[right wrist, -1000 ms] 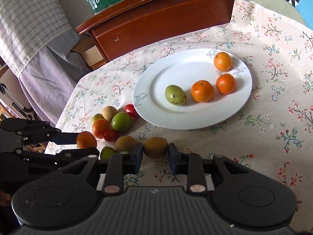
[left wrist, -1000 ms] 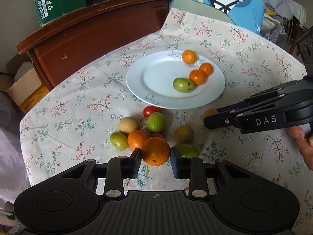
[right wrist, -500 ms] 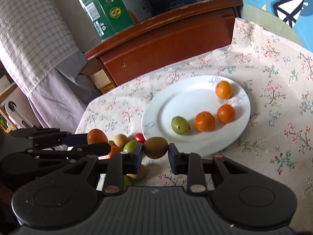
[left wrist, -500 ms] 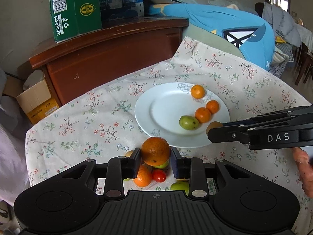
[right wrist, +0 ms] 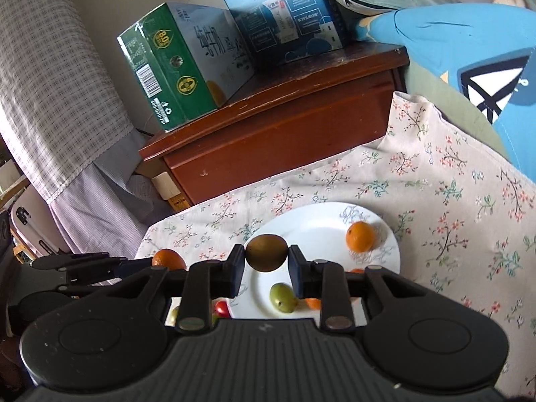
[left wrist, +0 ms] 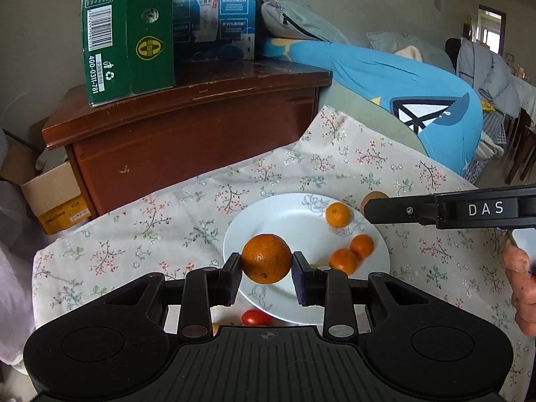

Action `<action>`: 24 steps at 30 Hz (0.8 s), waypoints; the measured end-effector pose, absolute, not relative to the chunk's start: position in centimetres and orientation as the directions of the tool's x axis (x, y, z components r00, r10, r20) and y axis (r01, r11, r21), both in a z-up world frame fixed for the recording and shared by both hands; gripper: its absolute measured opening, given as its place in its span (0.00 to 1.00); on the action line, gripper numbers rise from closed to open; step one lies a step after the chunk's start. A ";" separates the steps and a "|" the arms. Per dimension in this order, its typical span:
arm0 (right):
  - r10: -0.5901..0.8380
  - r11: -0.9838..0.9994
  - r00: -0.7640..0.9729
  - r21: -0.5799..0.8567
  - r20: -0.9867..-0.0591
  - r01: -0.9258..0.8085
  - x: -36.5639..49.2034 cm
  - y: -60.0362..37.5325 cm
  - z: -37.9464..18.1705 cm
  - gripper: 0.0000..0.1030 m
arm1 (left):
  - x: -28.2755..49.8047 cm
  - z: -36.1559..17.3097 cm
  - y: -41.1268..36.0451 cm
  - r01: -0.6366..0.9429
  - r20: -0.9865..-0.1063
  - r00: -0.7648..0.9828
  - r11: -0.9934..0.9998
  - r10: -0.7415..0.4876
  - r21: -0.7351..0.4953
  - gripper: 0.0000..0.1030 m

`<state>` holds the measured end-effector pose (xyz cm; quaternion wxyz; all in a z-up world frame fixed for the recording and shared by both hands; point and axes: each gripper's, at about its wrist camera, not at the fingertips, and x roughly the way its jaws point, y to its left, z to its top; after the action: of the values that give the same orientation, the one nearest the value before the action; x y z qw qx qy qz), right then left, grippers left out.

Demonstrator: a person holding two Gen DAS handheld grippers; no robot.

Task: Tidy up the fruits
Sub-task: 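Carry the orange onto the plate and open the left tool while the right tool releases the kiwi there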

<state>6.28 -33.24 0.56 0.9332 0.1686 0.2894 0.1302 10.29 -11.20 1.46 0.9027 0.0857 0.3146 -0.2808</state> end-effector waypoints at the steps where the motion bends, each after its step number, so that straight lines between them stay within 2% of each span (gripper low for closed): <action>1: 0.336 0.912 0.799 0.383 -0.499 -0.144 6.6 -33.3 0.5 0.28 | 10.6 1.4 -11.4 0.561 -0.616 0.644 0.827 -0.453 -0.022 0.28; 24: 0.323 0.906 0.720 0.421 -0.614 -0.047 12.3 -34.4 -3.6 0.28 | 14.8 -2.6 -15.6 0.573 -0.698 0.577 0.819 -0.424 -0.023 0.29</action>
<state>12.29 -34.39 -3.60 0.9073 0.1915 0.3601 0.1020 14.85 -15.55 -2.63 0.8821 0.1031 0.3625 -0.2827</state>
